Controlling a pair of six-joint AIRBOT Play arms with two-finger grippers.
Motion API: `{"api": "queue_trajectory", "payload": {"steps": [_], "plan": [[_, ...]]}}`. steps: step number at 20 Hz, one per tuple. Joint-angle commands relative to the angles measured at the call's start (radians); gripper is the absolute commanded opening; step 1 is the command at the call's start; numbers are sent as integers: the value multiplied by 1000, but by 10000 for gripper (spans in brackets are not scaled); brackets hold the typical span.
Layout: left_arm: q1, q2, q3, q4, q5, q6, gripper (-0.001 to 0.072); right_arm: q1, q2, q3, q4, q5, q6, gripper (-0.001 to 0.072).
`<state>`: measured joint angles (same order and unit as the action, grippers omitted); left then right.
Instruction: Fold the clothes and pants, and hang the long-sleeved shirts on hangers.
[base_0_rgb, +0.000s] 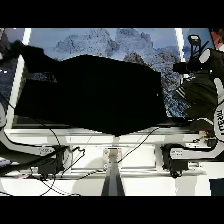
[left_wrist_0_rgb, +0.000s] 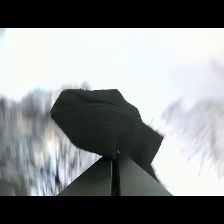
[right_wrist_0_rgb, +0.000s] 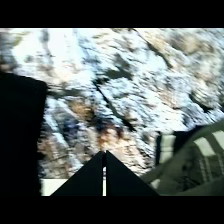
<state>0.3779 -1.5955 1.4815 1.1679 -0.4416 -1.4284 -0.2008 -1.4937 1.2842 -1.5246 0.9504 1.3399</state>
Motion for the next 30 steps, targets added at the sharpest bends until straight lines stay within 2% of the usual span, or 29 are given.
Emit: {"api": "queue_trajectory", "payload": {"steps": [1, 7, 9, 10, 11, 12, 14, 16, 17, 18, 19, 21, 22, 24, 28, 30], "plan": [[-3, 127, 25, 2, 69, 121, 9, -36, -24, 0, 9, -1, 5, 17], [-3, 157, 24, 10, 47, 121, 10, -36, -70, -3, 14, 1, 2, 15], [-3, 150, 24, 37, 11, 121, 10, -43, -100, -3, 69, 8, -9, 14], [-3, 148, 22, 87, -17, 121, 10, -54, -116, -3, 122, 10, -45, 13], [-3, 143, 22, 139, -55, 121, 10, -69, -133, -3, 217, 15, -107, 13], [-3, 139, 21, 166, -90, 120, 10, -87, -146, -3, 354, 27, -217, 12], [-3, 134, 22, 164, -117, 111, 10, -144, -162, -2, 698, 82, -487, 13], [-8, 130, 22, 163, -114, 109, 10, -204, -163, -2, 846, 68, -504, 17], [-8, 127, 22, 163, -114, 109, 9, -226, -164, -2, 857, 55, -454, 90], [-8, 124, 21, 163, -116, 109, 10, -241, -167, -2, 845, 55, -383, 312], [-8, 121, 21, 163, -120, 108, 9, -246, -174, -2, 815, 83, -339, 387], [-8, 111, 21, 155, -127, 108, 10, -235, -207, -3, 731, 193, -310, 418], [-8, 106, 21, 138, -129, 105, 10, -222, -232, -3, 713, 246, -307, 480], [-8, 97, 21, 91, -130, 105, 10, -188, -278, -3, 711, 292, -300, 559], [-8, 77, 21, 50, -132, 105, 10, -101, -355, -2, 736, 280, -295, 571], [-8, 68, 21, 50, -132, 105, 10, -57, -367, -2, 779, 238, -340, 570]]}}
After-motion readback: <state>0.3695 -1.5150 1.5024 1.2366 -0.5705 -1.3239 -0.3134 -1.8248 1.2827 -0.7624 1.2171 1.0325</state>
